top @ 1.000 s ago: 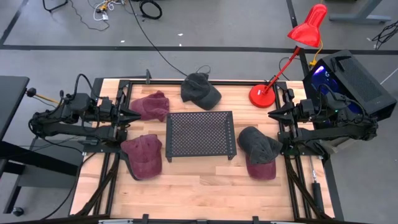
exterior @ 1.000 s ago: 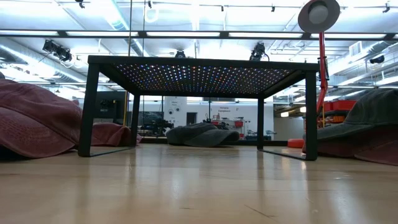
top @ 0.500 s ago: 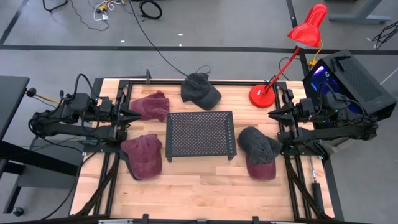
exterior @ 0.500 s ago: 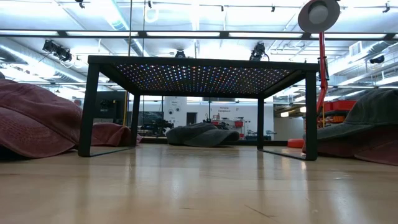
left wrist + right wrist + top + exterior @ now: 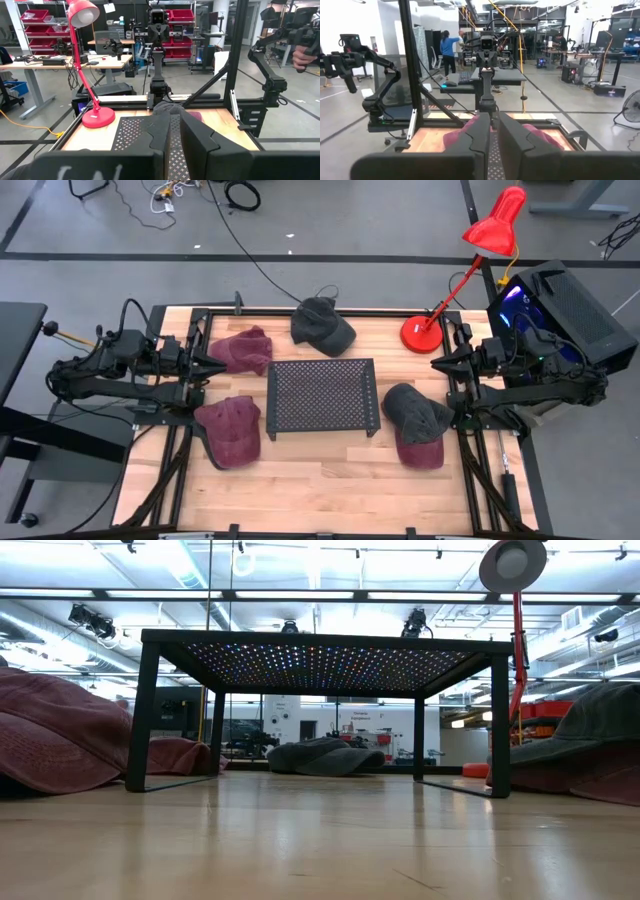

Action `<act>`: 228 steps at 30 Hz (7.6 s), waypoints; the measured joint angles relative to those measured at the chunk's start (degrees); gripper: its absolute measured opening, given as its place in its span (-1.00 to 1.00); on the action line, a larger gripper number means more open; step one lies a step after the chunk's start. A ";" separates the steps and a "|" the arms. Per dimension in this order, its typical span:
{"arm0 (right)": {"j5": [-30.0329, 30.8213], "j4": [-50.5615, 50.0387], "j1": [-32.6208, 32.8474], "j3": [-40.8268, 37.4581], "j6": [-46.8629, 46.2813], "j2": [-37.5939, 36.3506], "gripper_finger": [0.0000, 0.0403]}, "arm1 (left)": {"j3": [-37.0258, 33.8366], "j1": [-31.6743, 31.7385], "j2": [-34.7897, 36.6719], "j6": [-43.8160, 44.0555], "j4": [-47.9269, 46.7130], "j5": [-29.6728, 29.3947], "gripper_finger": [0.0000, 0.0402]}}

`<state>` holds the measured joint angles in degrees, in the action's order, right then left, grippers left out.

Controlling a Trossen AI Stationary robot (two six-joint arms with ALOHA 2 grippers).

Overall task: Pick & Place hat
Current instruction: Put the bottom right black cap on the shelf

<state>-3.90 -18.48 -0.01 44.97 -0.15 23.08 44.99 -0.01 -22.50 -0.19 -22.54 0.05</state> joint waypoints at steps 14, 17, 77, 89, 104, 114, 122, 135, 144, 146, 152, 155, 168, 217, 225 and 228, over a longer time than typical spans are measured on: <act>0.42 0.02 0.00 0.00 -0.71 0.07 -0.81 | 0.00 0.00 0.01 0.00 0.02 0.00 -0.76; 0.42 0.02 0.00 0.00 -0.87 0.07 -0.81 | 0.00 -0.02 0.02 0.00 0.02 0.00 -0.76; 2.96 0.73 0.00 0.00 3.70 0.60 -0.81 | 0.00 -0.02 0.00 -0.02 0.01 0.00 -0.76; 2.84 -4.46 0.00 0.00 1.67 0.60 -0.81 | 0.00 -0.01 0.00 -0.01 0.01 0.01 -0.76; 2.78 -15.22 0.00 0.00 0.59 0.60 -0.81 | 0.00 0.00 0.00 0.00 0.02 0.00 -0.76; -0.69 -16.46 2.48 -0.02 0.42 2.70 -0.81 | 0.00 -0.02 0.02 0.00 0.00 0.02 -0.76; -1.19 -17.33 6.87 -0.02 0.42 3.57 -0.81 | 0.00 -0.02 0.01 -0.02 0.02 0.00 -0.76; -1.12 -26.77 11.95 -0.02 0.62 6.24 -0.81 | 0.00 -0.01 0.01 -0.02 0.00 0.00 -0.76; -1.14 -30.26 12.04 -0.02 0.64 9.72 -0.81 | 0.00 0.00 0.00 0.00 0.00 0.00 -0.76; -1.11 -30.44 12.04 -0.02 0.65 10.36 -0.81 | 0.00 -0.02 0.00 -0.02 0.02 0.00 -0.76; -1.11 -30.53 12.04 -0.02 1.54 12.07 -0.81 | 0.00 -0.02 0.00 -0.02 0.02 0.01 -0.76; -1.09 -30.54 12.04 -0.02 2.50 12.87 -0.81 | 0.00 -0.02 0.01 -0.01 0.01 0.00 -0.76; -0.14 -38.48 11.96 3.56 4.64 18.65 -0.81 | 0.00 -0.01 0.00 -0.01 0.00 0.02 -0.76; 1.43 -61.98 13.01 15.94 5.39 33.82 -0.18 | 0.00 -0.01 0.01 0.00 0.02 0.01 -0.76; -2.26 -63.32 14.99 12.47 4.09 34.00 -0.13 | 0.00 0.00 0.00 -0.01 0.01 0.00 -0.76; -4.10 -63.25 17.22 10.86 1.78 34.05 -0.13 | 0.00 0.00 0.02 -0.02 0.02 0.00 -0.76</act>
<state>-8.00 -81.73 17.21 55.83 1.63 57.13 44.99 -0.01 -22.48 -0.21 -22.52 0.05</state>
